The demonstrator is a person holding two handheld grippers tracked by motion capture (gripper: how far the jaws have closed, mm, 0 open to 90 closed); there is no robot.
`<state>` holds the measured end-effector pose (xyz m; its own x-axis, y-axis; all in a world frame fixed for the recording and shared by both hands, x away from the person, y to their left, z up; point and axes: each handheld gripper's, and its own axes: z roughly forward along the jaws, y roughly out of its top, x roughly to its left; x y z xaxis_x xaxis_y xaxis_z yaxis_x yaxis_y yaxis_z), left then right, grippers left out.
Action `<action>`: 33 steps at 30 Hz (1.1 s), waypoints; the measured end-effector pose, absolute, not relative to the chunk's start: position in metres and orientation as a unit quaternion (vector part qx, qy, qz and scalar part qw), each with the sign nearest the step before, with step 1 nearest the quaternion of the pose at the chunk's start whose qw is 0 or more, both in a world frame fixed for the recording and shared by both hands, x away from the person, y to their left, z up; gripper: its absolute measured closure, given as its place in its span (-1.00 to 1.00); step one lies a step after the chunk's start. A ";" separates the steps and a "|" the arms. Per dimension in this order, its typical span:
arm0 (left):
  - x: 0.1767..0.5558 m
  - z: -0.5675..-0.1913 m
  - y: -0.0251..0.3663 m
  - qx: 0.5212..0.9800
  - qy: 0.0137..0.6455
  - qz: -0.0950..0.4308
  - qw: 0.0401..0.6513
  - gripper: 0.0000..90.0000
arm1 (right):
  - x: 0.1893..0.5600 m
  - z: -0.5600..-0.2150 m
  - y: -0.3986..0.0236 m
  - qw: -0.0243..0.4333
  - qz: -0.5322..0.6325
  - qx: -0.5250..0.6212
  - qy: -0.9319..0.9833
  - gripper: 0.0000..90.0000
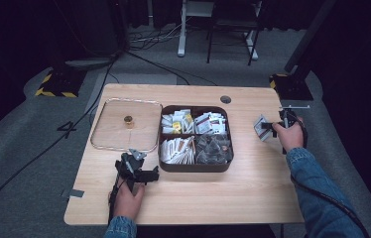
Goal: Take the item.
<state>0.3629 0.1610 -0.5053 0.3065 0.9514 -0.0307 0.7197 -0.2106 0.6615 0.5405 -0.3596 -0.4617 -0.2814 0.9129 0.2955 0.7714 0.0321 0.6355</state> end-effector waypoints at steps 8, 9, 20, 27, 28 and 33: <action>0.363 -0.505 0.161 0.753 0.555 0.197 0.294 -1.00 | 0.542 -0.470 -0.360 0.087 0.374 0.597 0.705 0.24; 0.363 -0.505 0.161 0.753 0.555 0.197 0.294 -1.00 | 0.543 -0.471 -0.361 0.091 0.375 0.598 0.703 0.16; 0.363 -0.505 0.161 0.753 0.555 0.197 0.294 -1.00 | 0.542 -0.467 -0.381 0.148 0.367 0.614 0.683 -0.05; 0.363 -0.505 0.161 0.753 0.555 0.197 0.295 -1.00 | 0.536 -0.457 -0.385 0.152 0.381 0.605 0.683 -0.06; 0.363 -0.505 0.161 0.753 0.555 0.197 0.294 -1.00 | 0.535 -0.455 -0.384 0.151 0.384 0.601 0.685 -0.06; 0.363 -0.505 0.161 0.753 0.555 0.197 0.294 -1.00 | 0.524 -0.441 -0.375 0.149 0.409 0.571 0.696 -0.07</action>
<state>0.3629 0.1610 -0.5053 0.3064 0.9514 -0.0310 0.7198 -0.2103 0.6616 0.5244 -0.3748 -0.4405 -0.3045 0.9165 0.2594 0.6732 0.0144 0.7393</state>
